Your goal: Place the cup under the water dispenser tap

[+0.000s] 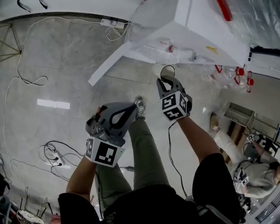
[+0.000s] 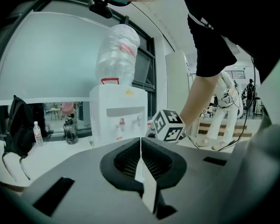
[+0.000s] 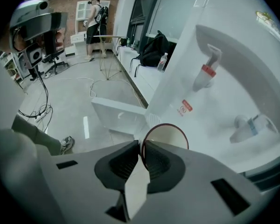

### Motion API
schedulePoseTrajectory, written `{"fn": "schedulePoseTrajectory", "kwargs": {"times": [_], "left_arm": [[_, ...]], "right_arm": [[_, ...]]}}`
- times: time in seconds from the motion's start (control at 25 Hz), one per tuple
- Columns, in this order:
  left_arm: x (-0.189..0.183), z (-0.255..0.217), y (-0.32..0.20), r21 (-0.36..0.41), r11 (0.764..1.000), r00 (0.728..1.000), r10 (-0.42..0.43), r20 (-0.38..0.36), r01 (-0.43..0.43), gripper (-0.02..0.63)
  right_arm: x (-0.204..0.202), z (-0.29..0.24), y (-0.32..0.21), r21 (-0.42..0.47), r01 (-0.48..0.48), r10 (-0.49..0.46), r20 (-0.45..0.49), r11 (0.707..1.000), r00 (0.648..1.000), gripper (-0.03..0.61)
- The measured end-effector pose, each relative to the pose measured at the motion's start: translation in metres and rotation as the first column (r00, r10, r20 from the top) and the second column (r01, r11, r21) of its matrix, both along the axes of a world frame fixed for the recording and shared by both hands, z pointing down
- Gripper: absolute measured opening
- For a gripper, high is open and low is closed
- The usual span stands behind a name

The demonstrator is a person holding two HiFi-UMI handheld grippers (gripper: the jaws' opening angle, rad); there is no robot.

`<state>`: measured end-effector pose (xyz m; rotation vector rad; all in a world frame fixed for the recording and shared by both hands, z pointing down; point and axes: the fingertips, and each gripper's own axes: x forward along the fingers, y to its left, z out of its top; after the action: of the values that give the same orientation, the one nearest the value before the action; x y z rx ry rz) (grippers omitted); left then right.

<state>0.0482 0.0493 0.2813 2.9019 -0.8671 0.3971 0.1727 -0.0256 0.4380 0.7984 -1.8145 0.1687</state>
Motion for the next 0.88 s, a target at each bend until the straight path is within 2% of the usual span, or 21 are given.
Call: {"fn": "schedulePoseTrajectory", "kwargs": {"times": [0.28, 0.88], "left_arm": [[-0.006, -0.015, 0.001, 0.002, 1.000, 1.000, -0.023, 0.012, 0.023, 0.021], [-0.014, 0.010, -0.004, -0.037, 0.997, 0.998, -0.063, 0.025, 0.063, 0.021]], "right_arm": [[-0.009, -0.011, -0.040, 0.025, 0.045, -0.044, -0.032, 0.999, 0.999, 0.064], [-0.009, 0.024, -0.073, -0.045, 0.122, -0.126, -0.088, 0.991, 0.988, 0.066]]}}
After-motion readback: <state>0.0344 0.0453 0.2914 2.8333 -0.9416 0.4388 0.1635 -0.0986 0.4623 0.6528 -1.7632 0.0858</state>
